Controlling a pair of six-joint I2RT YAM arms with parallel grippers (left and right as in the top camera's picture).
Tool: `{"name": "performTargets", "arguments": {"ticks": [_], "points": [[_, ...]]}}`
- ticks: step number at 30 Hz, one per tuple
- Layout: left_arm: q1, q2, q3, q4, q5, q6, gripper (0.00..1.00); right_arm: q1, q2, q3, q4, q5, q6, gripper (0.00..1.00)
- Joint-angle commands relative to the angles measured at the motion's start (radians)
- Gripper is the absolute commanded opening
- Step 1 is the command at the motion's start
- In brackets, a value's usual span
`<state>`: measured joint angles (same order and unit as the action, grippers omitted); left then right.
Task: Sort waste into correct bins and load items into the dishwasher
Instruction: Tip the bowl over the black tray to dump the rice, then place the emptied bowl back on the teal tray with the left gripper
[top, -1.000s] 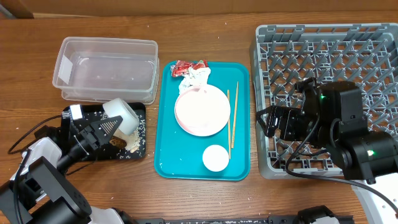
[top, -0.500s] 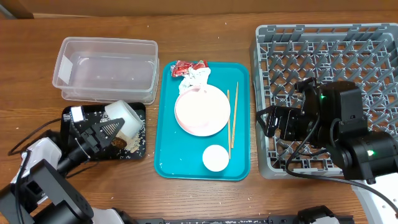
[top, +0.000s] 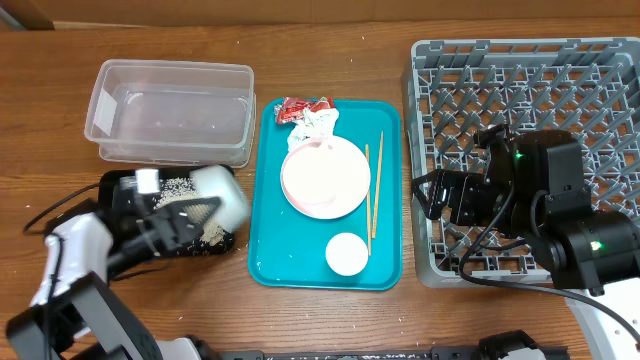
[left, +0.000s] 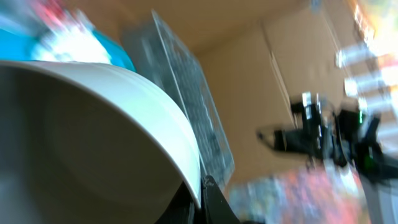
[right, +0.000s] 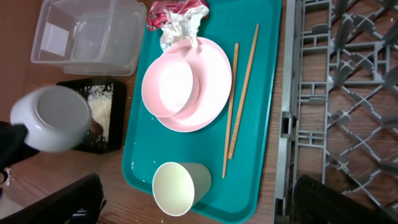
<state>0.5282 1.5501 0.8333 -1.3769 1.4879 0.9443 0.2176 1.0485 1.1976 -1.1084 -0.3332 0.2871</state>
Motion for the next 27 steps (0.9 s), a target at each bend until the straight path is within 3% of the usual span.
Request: {"name": "performTargets", "arguments": {"ticks": [1, 4, 9, 13, 19, 27], "points": [[-0.148, -0.067, 0.030, -0.031, -0.105, 0.128, 0.04, 0.005, -0.003, 0.019, 0.015, 0.000, -0.006, 1.00], [-0.277, -0.087, 0.030, 0.022, -0.168, 0.055, 0.04, 0.005, -0.003, 0.019, 0.025, 0.000, -0.006, 1.00], [-0.401, -0.092, 0.031, 0.274, -0.320, -0.331, 0.04, 0.005, -0.003, 0.019, 0.028, 0.002, -0.006, 1.00], [-0.417, -0.121, 0.065, 0.363, -0.443, -0.583, 0.04, 0.005, -0.003, 0.019, 0.027, 0.002, -0.006, 1.00], [-0.529, -0.260, 0.112, 0.378, -0.859, -0.852, 0.04, 0.005, -0.003, 0.019, 0.031, 0.003, -0.006, 1.00], [-0.944, -0.330, 0.106, 0.398, -1.404, -1.215, 0.04, 0.005, -0.003, 0.019, 0.044, 0.010, -0.006, 1.00]]}}
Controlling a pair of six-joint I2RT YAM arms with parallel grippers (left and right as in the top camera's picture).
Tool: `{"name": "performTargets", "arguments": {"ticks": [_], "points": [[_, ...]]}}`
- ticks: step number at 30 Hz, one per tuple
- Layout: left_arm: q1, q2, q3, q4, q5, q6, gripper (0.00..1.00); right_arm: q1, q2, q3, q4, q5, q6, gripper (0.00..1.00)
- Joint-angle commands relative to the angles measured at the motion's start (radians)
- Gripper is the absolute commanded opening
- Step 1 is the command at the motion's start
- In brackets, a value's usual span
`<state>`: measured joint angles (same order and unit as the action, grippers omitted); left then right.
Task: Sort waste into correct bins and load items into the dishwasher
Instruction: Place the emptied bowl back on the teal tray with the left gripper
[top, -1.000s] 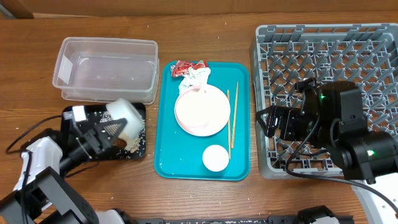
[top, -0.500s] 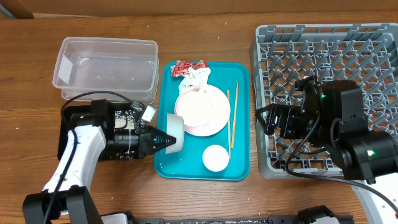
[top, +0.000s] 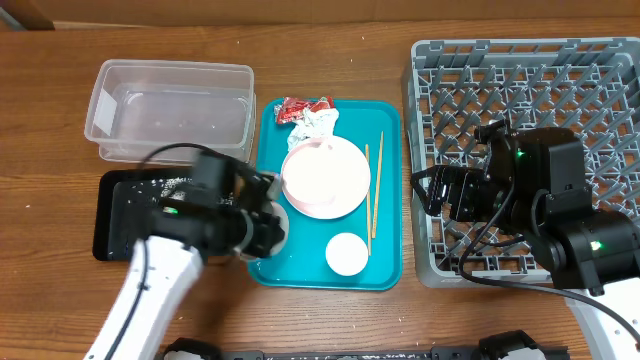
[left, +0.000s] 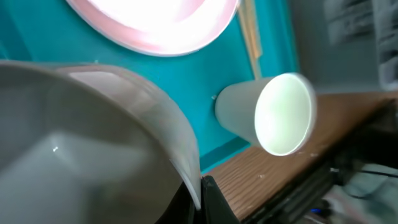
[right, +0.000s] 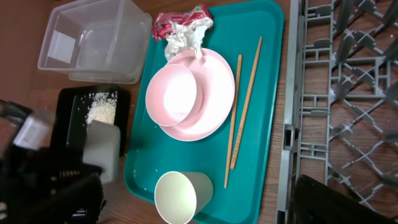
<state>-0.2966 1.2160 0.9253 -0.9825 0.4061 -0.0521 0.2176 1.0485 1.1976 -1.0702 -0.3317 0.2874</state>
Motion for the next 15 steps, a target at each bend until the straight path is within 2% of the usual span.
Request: {"name": "performTargets", "arguments": {"ticks": [1, 3, 7, 13, 14, 15], "points": [[-0.174, 0.014, 0.009, 0.005, -0.392, -0.265, 0.04, 0.005, -0.003, 0.019, 0.006, 0.009, -0.006, 1.00], [-0.265, 0.041, 0.001, 0.024, -0.484, -0.333, 0.04, 0.005, -0.003, 0.019, 0.005, 0.008, -0.006, 1.00], [-0.366, 0.119, 0.000, 0.112, -0.500, -0.359, 0.06, 0.005, -0.003, 0.019, 0.005, 0.008, -0.006, 1.00], [-0.385, 0.231, 0.001, 0.152, -0.497, -0.416, 0.09, 0.005, -0.003, 0.019, 0.006, 0.008, -0.006, 1.00], [-0.385, 0.238, 0.002, 0.150, -0.485, -0.423, 0.14, 0.005, -0.003, 0.019, 0.005, 0.008, -0.006, 1.00], [-0.385, 0.241, 0.002, 0.150, -0.478, -0.428, 0.30, 0.005, -0.003, 0.019, 0.005, 0.008, -0.006, 1.00]]}}
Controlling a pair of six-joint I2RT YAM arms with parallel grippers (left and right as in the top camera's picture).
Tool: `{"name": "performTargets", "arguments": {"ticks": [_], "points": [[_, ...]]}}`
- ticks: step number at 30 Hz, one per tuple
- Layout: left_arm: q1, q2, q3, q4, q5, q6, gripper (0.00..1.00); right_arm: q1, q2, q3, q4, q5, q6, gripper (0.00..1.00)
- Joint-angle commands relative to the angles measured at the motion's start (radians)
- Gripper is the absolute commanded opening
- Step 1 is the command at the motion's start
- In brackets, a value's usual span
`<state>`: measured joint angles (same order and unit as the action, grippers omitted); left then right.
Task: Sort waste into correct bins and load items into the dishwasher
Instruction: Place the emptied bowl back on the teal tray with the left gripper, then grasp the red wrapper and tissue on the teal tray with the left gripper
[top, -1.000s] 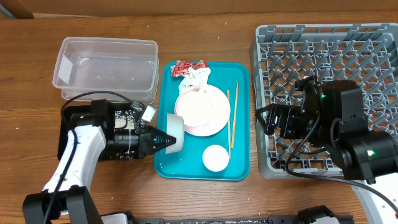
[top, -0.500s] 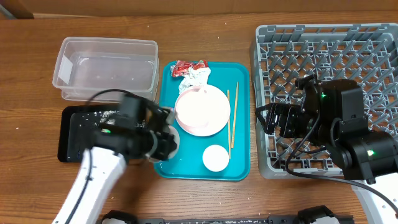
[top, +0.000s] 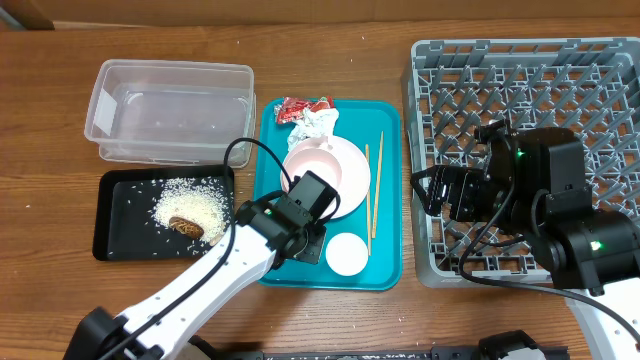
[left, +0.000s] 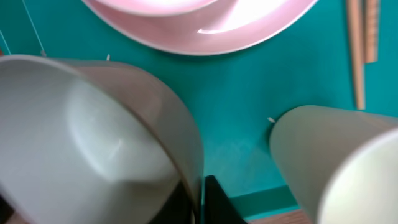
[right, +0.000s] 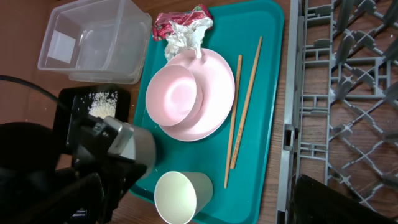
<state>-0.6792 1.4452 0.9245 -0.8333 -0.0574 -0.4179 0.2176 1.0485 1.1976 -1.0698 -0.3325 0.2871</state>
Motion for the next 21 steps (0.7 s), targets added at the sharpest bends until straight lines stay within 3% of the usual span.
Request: {"name": "performTargets", "arguments": {"ticks": [1, 2, 3, 10, 17, 19, 21], "points": [[-0.002, 0.011, 0.009, -0.001, -0.008, -0.062, 0.57, 0.005, -0.003, 0.019, 0.005, 0.009, -0.006, 1.00], [-0.002, 0.011, 0.024, -0.009, -0.006, -0.061, 0.86, 0.005, -0.003, 0.019, 0.005, 0.010, -0.006, 1.00], [-0.002, 0.011, 0.047, -0.024, -0.002, -0.061, 1.00, 0.005, -0.003, 0.019, 0.006, 0.010, -0.006, 1.00], [0.022, 0.010, 0.340, -0.135, -0.098, 0.009, 1.00, 0.005, -0.003, 0.019, 0.013, 0.009, -0.006, 1.00], [0.161, 0.071, 0.411, 0.081, -0.102, 0.155, 1.00, 0.005, -0.003, 0.019, 0.012, 0.009, -0.006, 1.00], [0.213, 0.133, 0.412, 0.156, -0.034, 0.193, 1.00, 0.005, -0.003, 0.019, 0.012, 0.009, -0.006, 1.00], [0.245, 0.202, 0.418, 0.238, 0.059, 0.232, 0.93, 0.005, -0.003, 0.019, 0.013, 0.009, -0.006, 1.00]]}}
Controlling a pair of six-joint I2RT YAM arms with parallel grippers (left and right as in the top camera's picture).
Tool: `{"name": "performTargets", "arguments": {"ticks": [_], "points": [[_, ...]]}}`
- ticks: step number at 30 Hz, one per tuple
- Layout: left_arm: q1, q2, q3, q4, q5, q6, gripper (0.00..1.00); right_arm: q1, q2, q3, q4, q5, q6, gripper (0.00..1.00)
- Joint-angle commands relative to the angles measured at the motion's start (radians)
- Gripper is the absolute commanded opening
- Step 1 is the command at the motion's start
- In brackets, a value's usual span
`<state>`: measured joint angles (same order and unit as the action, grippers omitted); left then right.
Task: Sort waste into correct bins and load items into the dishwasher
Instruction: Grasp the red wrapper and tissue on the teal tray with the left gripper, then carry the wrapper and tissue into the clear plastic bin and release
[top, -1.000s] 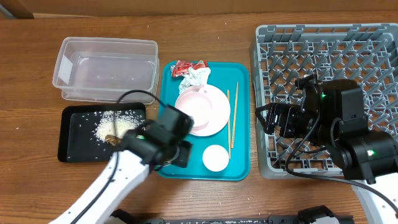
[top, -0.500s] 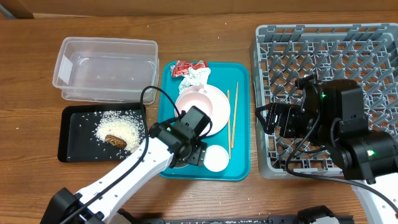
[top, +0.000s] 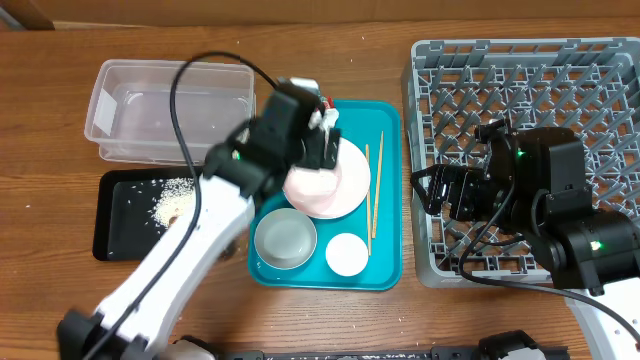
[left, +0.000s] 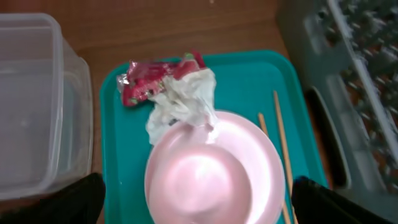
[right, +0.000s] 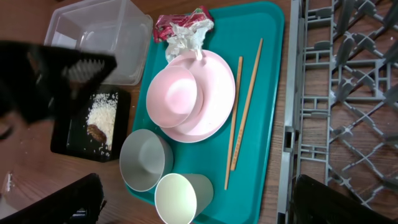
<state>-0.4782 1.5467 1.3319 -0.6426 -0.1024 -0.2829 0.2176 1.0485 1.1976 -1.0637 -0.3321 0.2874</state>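
Note:
A grey bowl (top: 285, 238) stands upright and empty at the front left of the teal tray (top: 385, 265), beside a white cup (top: 347, 254). My left gripper (top: 310, 140) hangs open over the pink bowl (left: 205, 180), which sits on a pink plate (right: 214, 106); its fingers (left: 68, 199) hold nothing. Behind them lie a red wrapper (left: 155, 78) and a crumpled tissue (left: 183, 102). Chopsticks (top: 372, 190) lie on the tray's right side. My right gripper (top: 432, 195) stands open at the grey dish rack's (top: 530, 100) left edge.
A black tray (top: 110, 195) with rice and a brown scrap lies left of the teal tray. Behind it stands a clear plastic container (top: 170, 110). The dish rack fills the right side of the table.
The left gripper has let go of the grey bowl, which now stands on the teal tray's front left. The gripper is open and farther back, over the pink bowl. The right arm has not moved.
My left gripper held the grey bowl tipped over the black tray at the far left. Then it held the bowl at the teal tray's left edge, then over its front left. Rice now lies on the black tray and the bowl stands released.

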Motion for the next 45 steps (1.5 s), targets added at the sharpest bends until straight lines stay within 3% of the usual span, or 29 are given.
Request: {"name": "performTargets", "arguments": {"ticks": [1, 11, 17, 22, 30, 39, 41, 45], "points": [[0.050, 0.134, 0.018, 0.081, 0.131, 0.104, 0.92, 0.005, -0.003, 0.019, 0.006, 0.009, -0.006, 1.00], [0.047, 0.444, 0.085, 0.304, 0.126, 0.115, 0.89, 0.005, -0.003, 0.019, -0.005, 0.009, -0.003, 1.00], [0.046, 0.526, 0.085, 0.369, 0.118, 0.115, 0.56, 0.005, -0.003, 0.019, -0.005, 0.009, -0.003, 1.00], [0.046, 0.523, 0.090, 0.359, 0.127, 0.114, 0.04, 0.005, -0.003, 0.019, -0.008, 0.009, -0.003, 1.00], [0.056, 0.333, 0.211, 0.163, 0.121, 0.073, 0.04, 0.005, -0.003, 0.019, -0.029, 0.009, -0.003, 1.00], [0.134, 0.208, 0.230, -0.101, -0.194, 0.068, 0.04, 0.005, -0.003, 0.019, -0.050, 0.009, -0.003, 1.00], [0.176, 0.211, 0.227, -0.145, -0.259, 0.009, 0.04, 0.005, -0.003, 0.019, -0.050, 0.009, -0.003, 1.00], [0.275, 0.211, 0.227, -0.124, -0.235, -0.066, 0.04, 0.005, -0.003, 0.019, -0.050, 0.009, -0.007, 1.00]]}}
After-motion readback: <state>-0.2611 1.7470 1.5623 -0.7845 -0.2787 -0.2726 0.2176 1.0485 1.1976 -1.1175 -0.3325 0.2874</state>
